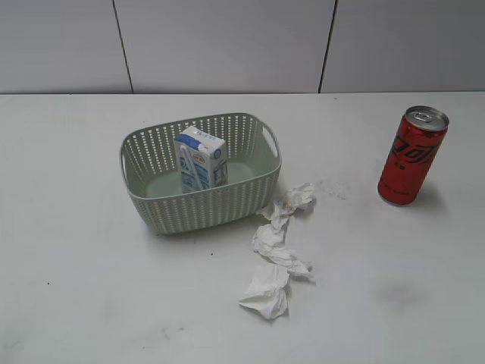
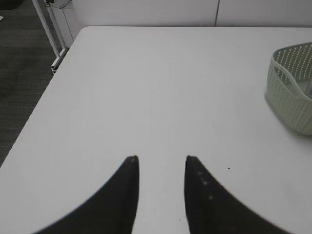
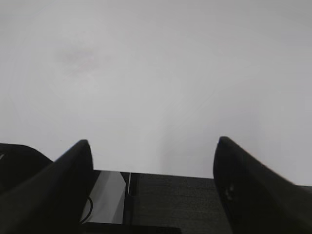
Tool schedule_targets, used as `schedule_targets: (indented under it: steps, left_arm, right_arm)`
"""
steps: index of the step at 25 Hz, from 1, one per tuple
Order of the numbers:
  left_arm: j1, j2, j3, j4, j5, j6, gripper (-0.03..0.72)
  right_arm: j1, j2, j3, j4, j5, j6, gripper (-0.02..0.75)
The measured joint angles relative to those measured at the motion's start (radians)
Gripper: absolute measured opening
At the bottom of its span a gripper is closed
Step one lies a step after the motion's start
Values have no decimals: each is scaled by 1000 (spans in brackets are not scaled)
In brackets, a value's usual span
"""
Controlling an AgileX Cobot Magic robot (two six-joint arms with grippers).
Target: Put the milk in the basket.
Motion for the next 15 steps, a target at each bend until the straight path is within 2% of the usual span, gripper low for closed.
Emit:
schedule_targets:
  steps: [8, 15]
  left_arm:
    - [0, 0, 0, 0, 0, 0, 240]
    - [0, 0, 0, 0, 0, 0, 240]
  right_arm:
    - [0, -267, 154, -1, -8, 2, 594]
    - [0, -437, 165, 3, -14, 6, 591]
